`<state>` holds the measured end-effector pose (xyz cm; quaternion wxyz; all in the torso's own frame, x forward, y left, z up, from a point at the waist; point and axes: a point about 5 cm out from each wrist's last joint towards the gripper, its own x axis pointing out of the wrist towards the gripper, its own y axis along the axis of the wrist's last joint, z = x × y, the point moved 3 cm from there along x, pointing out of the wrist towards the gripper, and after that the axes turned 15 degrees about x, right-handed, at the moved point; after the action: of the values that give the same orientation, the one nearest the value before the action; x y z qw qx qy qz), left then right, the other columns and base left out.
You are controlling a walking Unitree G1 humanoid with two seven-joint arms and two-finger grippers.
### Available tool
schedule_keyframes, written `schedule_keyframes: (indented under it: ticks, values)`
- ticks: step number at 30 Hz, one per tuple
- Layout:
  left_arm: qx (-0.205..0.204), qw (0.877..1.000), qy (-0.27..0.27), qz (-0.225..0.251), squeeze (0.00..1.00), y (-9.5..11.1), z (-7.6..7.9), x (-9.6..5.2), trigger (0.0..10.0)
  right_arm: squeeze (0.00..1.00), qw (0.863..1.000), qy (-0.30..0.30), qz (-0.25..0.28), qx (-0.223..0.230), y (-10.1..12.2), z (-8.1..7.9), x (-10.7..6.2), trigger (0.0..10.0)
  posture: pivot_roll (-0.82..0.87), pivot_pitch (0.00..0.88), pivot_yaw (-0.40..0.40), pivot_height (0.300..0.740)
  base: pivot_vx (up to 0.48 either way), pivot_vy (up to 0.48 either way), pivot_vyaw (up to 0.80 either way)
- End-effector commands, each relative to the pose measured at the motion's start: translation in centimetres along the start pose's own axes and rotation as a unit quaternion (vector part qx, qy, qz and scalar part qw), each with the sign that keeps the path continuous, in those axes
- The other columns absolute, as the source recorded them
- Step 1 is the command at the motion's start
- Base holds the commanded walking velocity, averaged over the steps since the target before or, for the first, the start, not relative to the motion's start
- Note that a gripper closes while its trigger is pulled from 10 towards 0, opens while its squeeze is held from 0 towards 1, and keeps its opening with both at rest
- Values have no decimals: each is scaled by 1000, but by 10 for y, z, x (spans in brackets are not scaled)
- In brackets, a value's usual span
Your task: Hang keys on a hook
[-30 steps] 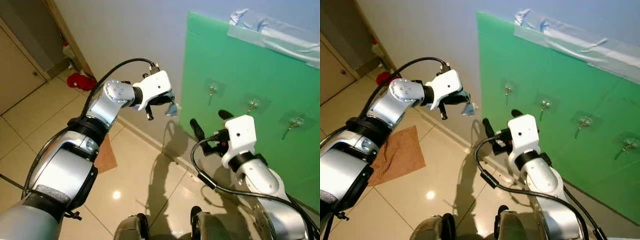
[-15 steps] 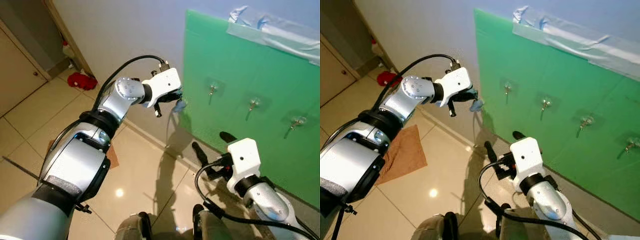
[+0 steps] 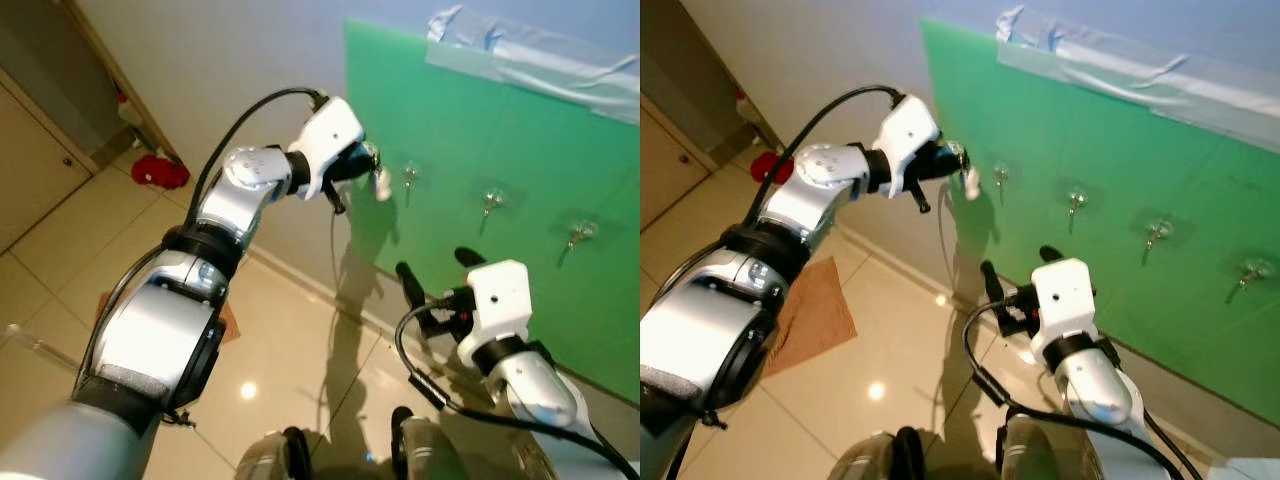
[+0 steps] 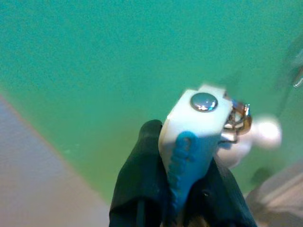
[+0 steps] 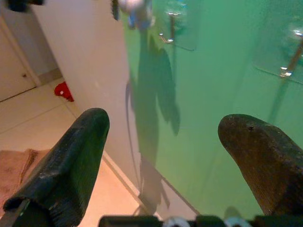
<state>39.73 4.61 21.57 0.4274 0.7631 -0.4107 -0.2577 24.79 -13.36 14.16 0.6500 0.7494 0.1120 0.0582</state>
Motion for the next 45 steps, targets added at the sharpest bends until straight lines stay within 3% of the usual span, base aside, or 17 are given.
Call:
schedule_keyframes:
  ticks: [1,3,7,16,24,35,42,45]
  values:
    - [-29,999,6,38,0,10,4,-9,0,0,1000,-6,-4,6,-3,4,1,10000,-245,159,166,740,0,0,-569]
    - [-39,998,-2,53,0,12,23,-20,0,0,1000,-1,-1,9,-3,4,5,10000,-215,150,151,740,0,0,-563]
    - [-43,998,-2,48,0,9,33,-28,0,0,1000,9,-5,6,-5,2,10,10000,-194,144,141,740,0,0,-561]
    - [-40,999,10,34,0,19,42,-49,0,0,1000,27,-3,-1,-6,-3,17,10000,-165,147,117,740,0,0,-521]
    - [-50,997,50,41,0,27,37,-52,0,0,999,26,14,-13,3,-6,31,10000,-154,151,108,740,0,0,-60]
    - [-37,997,33,58,0,47,51,-43,0,0,996,69,48,3,22,-31,58,10000,-124,148,79,740,0,0,0]
    - [-29,998,32,51,0,45,54,-41,0,0,995,82,53,11,27,-39,61,10000,-117,149,70,740,0,0,0]
    - [-31,998,33,45,0,41,55,-42,0,0,995,66,74,15,39,-36,59,10000,-116,149,63,740,0,0,0]
